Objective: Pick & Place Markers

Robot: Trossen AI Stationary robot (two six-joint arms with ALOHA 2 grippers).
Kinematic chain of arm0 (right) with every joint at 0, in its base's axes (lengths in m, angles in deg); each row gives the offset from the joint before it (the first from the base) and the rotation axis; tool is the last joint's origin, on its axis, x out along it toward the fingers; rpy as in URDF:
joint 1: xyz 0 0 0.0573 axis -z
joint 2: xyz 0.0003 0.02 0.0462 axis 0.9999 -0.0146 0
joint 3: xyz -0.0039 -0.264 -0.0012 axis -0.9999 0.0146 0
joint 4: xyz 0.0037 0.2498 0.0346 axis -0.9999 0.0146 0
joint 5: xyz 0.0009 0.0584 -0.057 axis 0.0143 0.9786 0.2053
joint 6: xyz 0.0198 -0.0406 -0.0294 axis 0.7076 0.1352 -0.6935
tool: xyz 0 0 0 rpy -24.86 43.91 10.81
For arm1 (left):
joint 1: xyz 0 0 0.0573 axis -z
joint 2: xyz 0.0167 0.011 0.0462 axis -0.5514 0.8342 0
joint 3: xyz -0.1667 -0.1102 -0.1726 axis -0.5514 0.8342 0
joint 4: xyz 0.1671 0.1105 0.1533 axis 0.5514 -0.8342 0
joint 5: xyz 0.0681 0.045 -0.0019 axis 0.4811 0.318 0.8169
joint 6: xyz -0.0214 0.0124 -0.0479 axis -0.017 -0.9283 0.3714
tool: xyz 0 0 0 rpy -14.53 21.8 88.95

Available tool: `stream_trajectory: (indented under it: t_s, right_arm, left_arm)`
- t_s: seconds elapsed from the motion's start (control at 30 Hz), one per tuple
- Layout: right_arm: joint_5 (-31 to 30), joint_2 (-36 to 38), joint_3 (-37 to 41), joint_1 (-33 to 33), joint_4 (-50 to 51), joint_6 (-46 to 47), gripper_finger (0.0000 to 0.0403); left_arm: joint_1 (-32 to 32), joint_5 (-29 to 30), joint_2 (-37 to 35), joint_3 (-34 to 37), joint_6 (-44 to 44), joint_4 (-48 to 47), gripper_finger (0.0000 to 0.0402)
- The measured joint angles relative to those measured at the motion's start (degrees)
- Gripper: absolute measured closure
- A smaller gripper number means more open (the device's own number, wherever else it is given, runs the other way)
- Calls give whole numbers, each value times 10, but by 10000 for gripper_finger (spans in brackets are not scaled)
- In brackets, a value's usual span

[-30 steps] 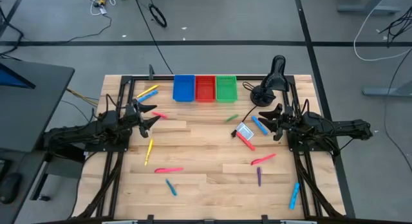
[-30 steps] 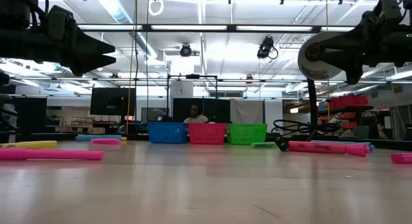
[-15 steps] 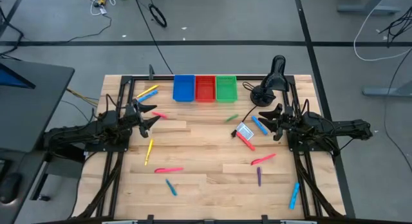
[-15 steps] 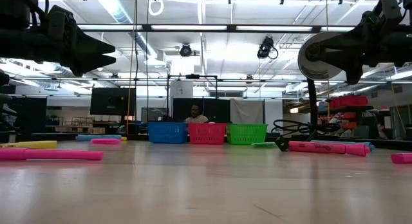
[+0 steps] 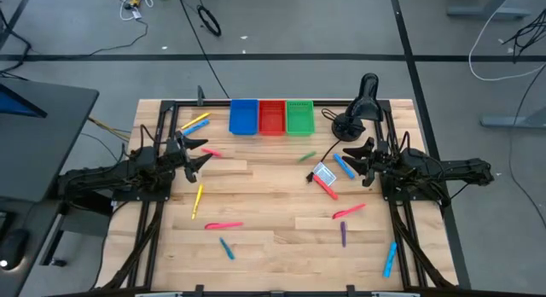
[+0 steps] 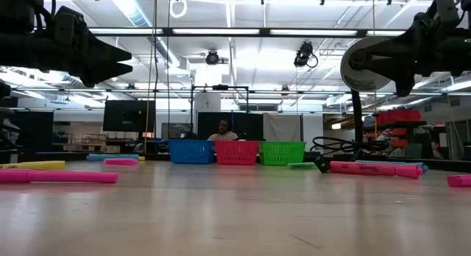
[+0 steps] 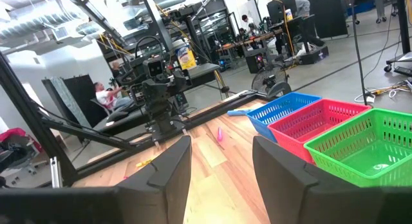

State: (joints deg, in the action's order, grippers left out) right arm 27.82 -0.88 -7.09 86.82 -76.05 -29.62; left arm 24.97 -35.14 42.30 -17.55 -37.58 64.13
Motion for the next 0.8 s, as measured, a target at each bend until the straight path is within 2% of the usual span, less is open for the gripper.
stream_trajectory:
  t_s: [0.2,0.37,0.8]
  right_arm:
    - [0,0,0,0,0,0,237]
    - [0,0,0,0,0,0,237]
    - [0,0,0,0,0,0,237]
  left_arm:
    - [0,0,0,0,0,0,129]
    - [0,9,0,0,-59,13,129]
    - [0,11,0,0,-60,13,129]
